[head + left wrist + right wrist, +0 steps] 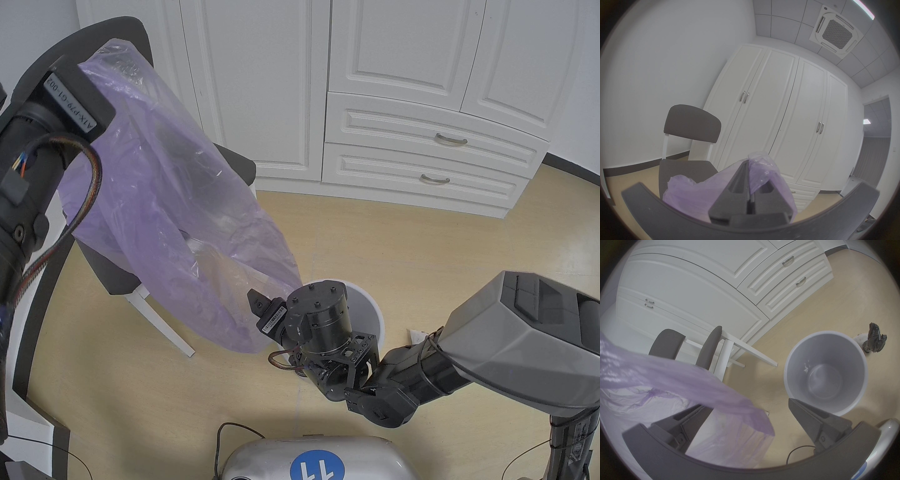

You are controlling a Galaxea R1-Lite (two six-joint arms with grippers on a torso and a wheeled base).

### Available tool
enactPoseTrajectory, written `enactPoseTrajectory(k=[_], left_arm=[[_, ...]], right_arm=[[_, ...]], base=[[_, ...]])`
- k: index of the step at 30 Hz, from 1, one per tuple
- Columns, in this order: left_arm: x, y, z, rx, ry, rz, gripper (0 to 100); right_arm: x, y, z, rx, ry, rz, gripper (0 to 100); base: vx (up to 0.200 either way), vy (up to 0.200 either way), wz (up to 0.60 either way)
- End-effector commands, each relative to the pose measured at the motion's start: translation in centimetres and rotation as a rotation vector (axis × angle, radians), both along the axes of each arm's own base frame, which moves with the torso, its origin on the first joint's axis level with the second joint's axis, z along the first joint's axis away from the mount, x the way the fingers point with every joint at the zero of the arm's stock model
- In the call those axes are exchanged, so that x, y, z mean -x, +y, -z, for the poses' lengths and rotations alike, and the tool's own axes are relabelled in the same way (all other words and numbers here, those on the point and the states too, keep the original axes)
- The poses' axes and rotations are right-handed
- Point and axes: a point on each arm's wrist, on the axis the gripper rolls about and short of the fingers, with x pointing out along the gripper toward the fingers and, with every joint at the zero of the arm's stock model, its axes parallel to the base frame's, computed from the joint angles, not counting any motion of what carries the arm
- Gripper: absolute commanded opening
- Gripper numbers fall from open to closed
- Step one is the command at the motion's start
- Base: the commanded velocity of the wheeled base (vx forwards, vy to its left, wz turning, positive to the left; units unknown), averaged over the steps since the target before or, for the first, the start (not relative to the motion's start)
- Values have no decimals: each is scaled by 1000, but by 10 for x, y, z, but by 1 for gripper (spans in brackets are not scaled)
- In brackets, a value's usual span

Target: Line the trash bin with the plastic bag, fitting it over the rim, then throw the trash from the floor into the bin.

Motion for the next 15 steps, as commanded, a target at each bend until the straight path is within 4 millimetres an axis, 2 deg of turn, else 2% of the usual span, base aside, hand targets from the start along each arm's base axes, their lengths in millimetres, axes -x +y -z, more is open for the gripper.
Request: enactPoseTrajectory(k=[1, 15], left_arm=[[1, 3, -3, 12, -8, -5, 0], [2, 7, -6, 20, -13, -10, 0]], right_arm=[[0, 0, 1, 3, 2, -1, 100], [-1, -2, 4, 6, 6, -2, 100]], base=[[0, 0, 0], [0, 0, 0]])
